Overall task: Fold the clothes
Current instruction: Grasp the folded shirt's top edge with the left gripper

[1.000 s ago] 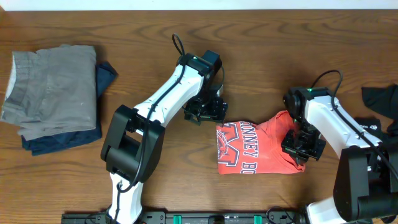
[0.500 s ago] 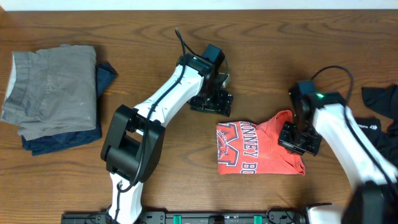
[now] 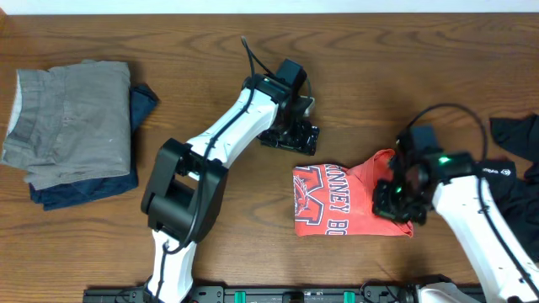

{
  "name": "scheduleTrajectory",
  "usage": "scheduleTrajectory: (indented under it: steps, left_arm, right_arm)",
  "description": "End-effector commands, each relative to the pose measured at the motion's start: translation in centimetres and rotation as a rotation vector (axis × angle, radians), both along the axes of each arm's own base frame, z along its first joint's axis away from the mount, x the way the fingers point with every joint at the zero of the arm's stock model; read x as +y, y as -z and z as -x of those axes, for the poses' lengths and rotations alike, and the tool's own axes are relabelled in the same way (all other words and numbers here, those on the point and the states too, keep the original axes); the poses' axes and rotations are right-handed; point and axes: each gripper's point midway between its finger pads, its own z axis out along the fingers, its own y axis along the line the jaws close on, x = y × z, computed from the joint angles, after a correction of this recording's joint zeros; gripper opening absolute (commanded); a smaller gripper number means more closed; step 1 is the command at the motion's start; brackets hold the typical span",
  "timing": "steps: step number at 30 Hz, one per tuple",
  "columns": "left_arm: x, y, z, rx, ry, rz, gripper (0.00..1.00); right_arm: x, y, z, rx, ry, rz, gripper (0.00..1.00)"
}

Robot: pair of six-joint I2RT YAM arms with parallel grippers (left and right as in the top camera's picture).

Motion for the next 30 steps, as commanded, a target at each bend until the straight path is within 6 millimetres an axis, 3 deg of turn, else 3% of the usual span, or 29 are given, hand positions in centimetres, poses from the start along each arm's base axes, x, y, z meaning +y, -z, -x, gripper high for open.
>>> scheduleTrajectory:
  steps: [1, 5, 9, 12, 17, 21, 24, 30]
  left_arm:
    - [0.0, 2.4, 1.5, 0.054, 0.056, -0.041, 0.81]
    - [0.1, 3.9, 2.6, 0.105, 0.071, -0.073, 0.81]
    - [0.7, 4.3, 3.6, 0.153, 0.072, -0.103, 0.81]
    - [2.1, 4.4, 4.4, 0.185, 0.074, -0.173, 0.81]
    - [4.5, 3.9, 6.7, 0.278, 0.081, -0.280, 0.77]
    - [5.0, 3.5, 7.6, 0.323, 0.070, -0.307, 0.75]
    - [4.9, 3.3, 7.9, 0.348, 0.035, -0.309, 0.74]
    - [5.0, 3.1, 8.0, 0.366, -0.009, -0.312, 0.73]
  right_arm:
    - [0.7, 1.8, 2.0, 0.073, 0.024, -0.024, 0.04]
    - [0.2, 3.7, 3.0, 0.096, 0.070, 0.004, 0.05]
    - [-1.7, 5.6, 3.1, 0.087, 0.184, 0.123, 0.06]
    - [-2.4, 6.7, 2.6, 0.049, 0.226, 0.159, 0.13]
    - [-4.2, 7.6, 0.9, 0.010, 0.303, 0.196, 0.14]
    - [-6.0, 8.1, -1.4, -0.035, 0.382, 0.210, 0.14]
    - [-7.0, 8.1, -5.0, -0.145, 0.345, 0.190, 0.14]
    - [-7.5, 5.6, -11.7, -0.309, 0.215, 0.181, 0.15]
